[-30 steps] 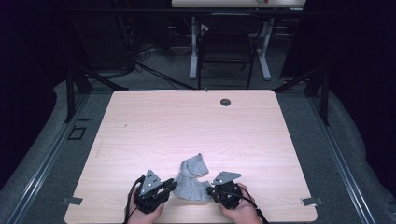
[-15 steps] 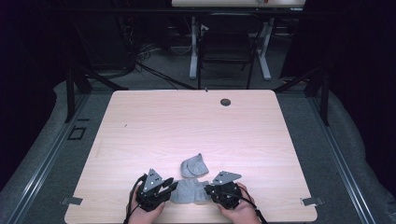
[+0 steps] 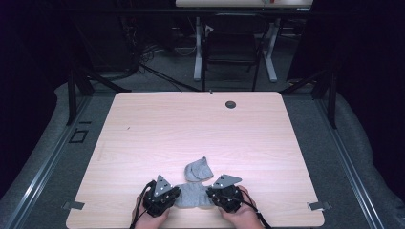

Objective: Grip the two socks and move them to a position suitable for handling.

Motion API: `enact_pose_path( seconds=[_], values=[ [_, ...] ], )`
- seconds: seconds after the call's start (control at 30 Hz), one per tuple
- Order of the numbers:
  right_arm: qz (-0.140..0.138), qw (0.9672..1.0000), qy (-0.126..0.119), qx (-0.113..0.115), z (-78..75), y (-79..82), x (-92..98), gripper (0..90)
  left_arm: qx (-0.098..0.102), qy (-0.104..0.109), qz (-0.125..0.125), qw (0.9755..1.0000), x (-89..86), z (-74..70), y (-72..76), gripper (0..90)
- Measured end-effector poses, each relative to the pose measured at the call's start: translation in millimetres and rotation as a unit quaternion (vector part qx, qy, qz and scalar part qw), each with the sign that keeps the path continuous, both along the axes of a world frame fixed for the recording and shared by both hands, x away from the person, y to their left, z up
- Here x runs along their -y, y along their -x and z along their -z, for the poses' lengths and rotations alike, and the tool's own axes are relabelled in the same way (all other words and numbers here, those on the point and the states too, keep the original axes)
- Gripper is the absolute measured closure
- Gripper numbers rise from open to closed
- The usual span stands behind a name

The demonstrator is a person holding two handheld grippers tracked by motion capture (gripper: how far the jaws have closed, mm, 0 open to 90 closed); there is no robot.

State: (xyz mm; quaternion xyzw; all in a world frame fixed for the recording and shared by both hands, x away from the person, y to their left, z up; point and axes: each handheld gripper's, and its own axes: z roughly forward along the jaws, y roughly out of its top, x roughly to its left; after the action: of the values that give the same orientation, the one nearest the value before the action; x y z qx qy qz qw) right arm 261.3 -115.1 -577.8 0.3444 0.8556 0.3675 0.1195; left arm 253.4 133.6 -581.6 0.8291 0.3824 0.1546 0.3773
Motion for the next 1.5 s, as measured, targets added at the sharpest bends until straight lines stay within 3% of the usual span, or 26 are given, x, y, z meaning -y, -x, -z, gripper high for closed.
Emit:
enact_pose_path(
  seconds=[0.53,0.77,0.87,1.03,1.17,1.4,1.5],
  values=[
    [0.029,0.9994,-0.005,-0.018,-0.4,5.2,9.2,90.0,-0.006,-0.017,-0.017,0.9997,-3.2,-2.0,2.7,89.6],
    [0.029,0.9993,0.002,-0.024,-1.9,6.8,10.6,89.9,-0.015,-0.008,-0.024,0.9996,-6.2,-2.6,1.0,89.3],
    [0.023,0.9991,-0.015,-0.031,-2.6,4.3,12.1,86.7,-0.022,0.008,-0.015,0.9996,-5.9,-3.1,-0.4,83.4],
    [0.025,0.9988,-0.04,-0.016,-11.2,1.5,11.6,83.9,0.0,0.025,-0.021,0.9995,-9.3,-14.1,-4.2,77.4],
    [0.018,0.9993,-0.032,-0.007,-16.0,0.1,8.8,81.8,-0.002,0.034,-0.034,0.9989,-15.6,-17.3,-10.0,73.8],
    [0.014,0.9998,-0.017,0.003,-18.7,-7.2,3.5,78.0,0.002,0.025,-0.052,0.9984,-20.1,-18.1,-15.8,68.3],
    [0.015,0.9998,-0.014,-0.002,-19.3,-11.8,3.2,74.6,0.0,0.029,-0.052,0.9982,-20.1,-17.3,-18.0,65.6]
  ],
)
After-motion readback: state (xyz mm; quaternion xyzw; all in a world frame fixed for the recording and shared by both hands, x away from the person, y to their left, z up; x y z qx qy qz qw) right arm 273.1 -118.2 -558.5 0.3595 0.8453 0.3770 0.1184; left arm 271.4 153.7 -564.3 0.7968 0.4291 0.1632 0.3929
